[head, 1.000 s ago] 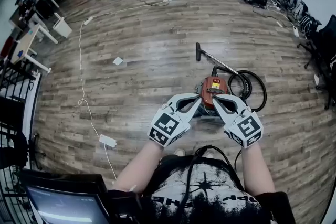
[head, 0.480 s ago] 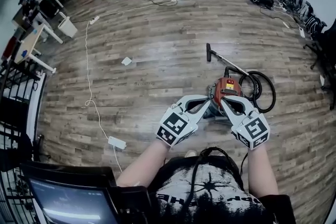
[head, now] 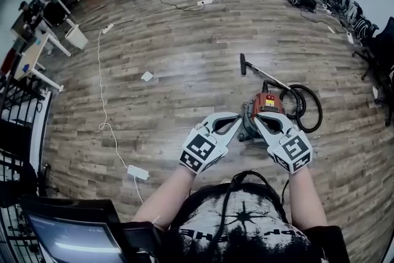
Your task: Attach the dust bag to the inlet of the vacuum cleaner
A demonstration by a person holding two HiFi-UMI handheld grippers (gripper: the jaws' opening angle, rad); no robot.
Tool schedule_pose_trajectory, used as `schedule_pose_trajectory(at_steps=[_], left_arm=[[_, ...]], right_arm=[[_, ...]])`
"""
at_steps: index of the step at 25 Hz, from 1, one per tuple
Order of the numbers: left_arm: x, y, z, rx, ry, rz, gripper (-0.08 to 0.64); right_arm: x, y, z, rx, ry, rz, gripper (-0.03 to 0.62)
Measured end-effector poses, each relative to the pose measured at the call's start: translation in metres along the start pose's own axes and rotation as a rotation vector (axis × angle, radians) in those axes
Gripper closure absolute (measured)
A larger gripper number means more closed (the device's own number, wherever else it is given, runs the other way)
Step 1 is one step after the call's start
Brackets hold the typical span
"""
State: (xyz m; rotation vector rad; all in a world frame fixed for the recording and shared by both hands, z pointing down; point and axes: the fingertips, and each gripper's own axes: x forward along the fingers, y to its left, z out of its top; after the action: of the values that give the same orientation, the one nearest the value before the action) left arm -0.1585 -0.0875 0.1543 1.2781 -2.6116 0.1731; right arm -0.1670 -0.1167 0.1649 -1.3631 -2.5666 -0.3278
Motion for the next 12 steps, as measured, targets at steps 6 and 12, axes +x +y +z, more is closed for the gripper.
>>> schedule_pose_trajectory(at_steps=[6,12], left_arm=[[-0.0052,0.0006,0.0017,0.005,-0.008,-0.001,0.557],[-0.0108,0.0054,0.0026,0.007,-0.009,0.013,0.557]], right_arm=[[0.0054,0.0047,0.0012,-0.002,0.003,0.009,0.586],[0.0094,0.0069,0.0072,-0.016,-0.003,0.013,0.586]])
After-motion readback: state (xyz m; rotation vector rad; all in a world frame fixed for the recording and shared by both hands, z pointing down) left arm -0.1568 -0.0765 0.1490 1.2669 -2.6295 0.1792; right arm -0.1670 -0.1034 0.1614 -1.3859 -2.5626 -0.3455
